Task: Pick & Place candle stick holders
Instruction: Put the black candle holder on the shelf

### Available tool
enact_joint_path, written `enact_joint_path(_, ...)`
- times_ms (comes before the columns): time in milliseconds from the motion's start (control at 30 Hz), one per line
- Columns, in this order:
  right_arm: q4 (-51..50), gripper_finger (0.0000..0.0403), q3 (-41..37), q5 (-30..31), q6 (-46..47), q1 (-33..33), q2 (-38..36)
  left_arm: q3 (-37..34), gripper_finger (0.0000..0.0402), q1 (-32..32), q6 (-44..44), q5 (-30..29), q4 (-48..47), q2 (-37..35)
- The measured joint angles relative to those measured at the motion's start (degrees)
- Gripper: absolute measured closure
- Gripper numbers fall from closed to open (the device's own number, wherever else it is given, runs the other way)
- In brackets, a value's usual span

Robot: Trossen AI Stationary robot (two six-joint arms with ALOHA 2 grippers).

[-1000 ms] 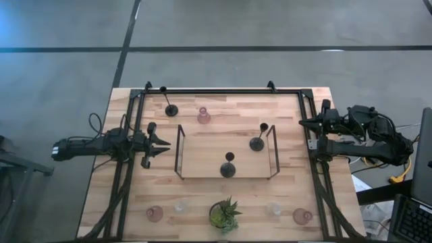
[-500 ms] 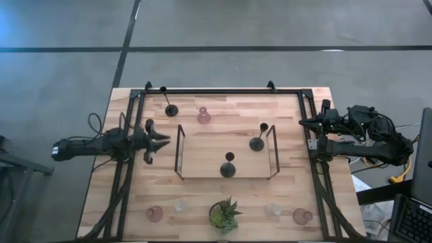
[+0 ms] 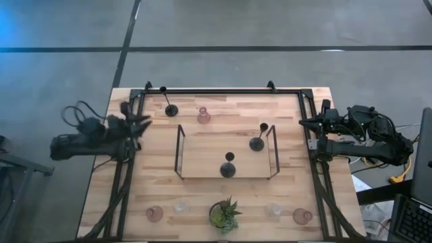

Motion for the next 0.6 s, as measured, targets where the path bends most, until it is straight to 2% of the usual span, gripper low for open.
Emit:
enact_joint_path(200, 0.0, 0.0394, 0.0, 0.0, 0.0, 0.0, 0.0, 20.7, 0.0314, 0.0, 4.4, -11.0, -17.2, 14.3)
enact_joint_path(367, 0.0, 0.0394, 0.0, 0.0, 0.0, 0.0, 0.0, 36.6, 0.0314, 0.0, 3.8, -18.3, -33.8, 29.6)
enact_joint_path(500, 0.0, 0.0394, 0.0, -0.1, 0.0, 0.0, 0.0, 47.3, 0.0314, 1.5, 1.4, -24.2, -43.4, 38.5)
enact_joint_path(600, 0.0, 0.0394, 0.0, -0.1, 0.0, 0.0, 0.0, 54.7, 0.0314, 3.5, -3.6, -23.7, -51.7, 44.4)
